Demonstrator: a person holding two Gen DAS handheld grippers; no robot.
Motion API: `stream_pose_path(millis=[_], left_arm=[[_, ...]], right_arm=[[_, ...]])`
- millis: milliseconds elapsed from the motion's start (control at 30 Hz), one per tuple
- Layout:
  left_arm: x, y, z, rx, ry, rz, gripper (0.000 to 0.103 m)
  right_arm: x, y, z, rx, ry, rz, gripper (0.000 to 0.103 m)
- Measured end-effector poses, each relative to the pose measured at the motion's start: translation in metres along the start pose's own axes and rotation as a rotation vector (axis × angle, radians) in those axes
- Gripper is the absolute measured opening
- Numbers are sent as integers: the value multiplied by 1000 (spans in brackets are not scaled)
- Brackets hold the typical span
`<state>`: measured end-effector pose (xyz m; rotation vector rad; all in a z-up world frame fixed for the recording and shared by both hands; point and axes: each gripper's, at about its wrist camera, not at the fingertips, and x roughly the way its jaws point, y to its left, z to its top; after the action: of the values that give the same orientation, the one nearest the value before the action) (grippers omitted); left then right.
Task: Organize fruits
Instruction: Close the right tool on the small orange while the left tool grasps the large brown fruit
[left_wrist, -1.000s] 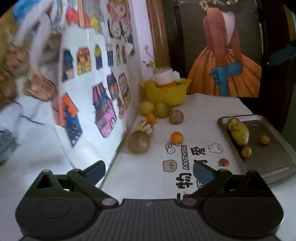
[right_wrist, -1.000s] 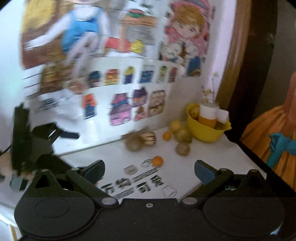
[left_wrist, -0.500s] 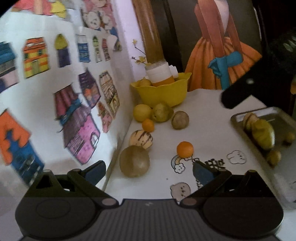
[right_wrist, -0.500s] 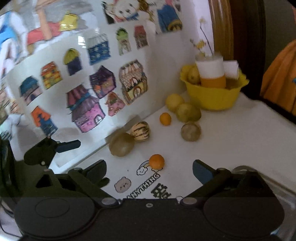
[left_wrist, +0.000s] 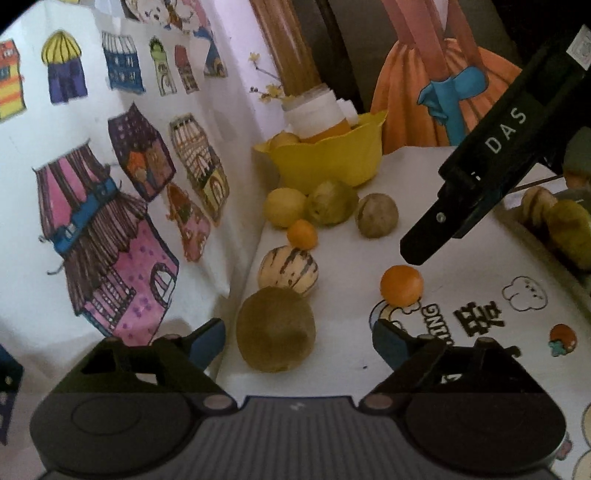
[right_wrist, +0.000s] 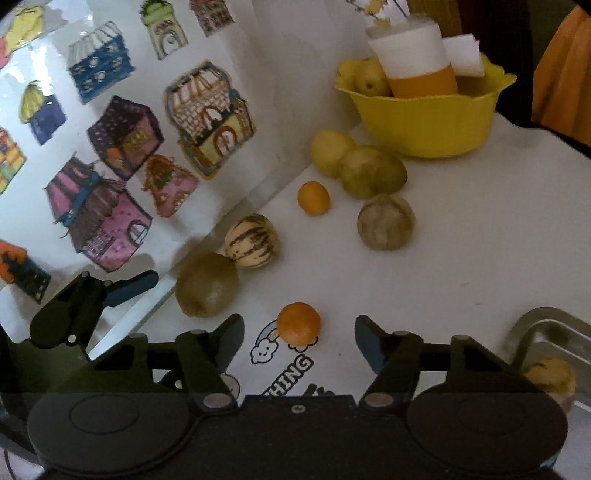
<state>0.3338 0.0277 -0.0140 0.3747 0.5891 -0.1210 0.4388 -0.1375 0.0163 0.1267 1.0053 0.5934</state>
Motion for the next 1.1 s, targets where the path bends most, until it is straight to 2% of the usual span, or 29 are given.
stream_pose_path(millis=[167, 333, 567, 833, 1100], left_arm=[[9, 1, 0, 0, 4, 9, 88], [17, -4, 2, 31, 4, 40, 86], [29, -1, 3, 9, 32, 50, 81], [36, -1, 4, 17, 44, 54, 71], [41, 4, 6, 3, 47, 57, 63]], right_arm=[[17, 1, 2, 9, 19, -1, 58], [27, 3, 4, 20, 39, -5, 54], [36, 2, 6, 40, 47, -14, 44], [39, 3, 6, 49, 50, -8, 42], [43, 6, 5, 51, 52, -1, 34]])
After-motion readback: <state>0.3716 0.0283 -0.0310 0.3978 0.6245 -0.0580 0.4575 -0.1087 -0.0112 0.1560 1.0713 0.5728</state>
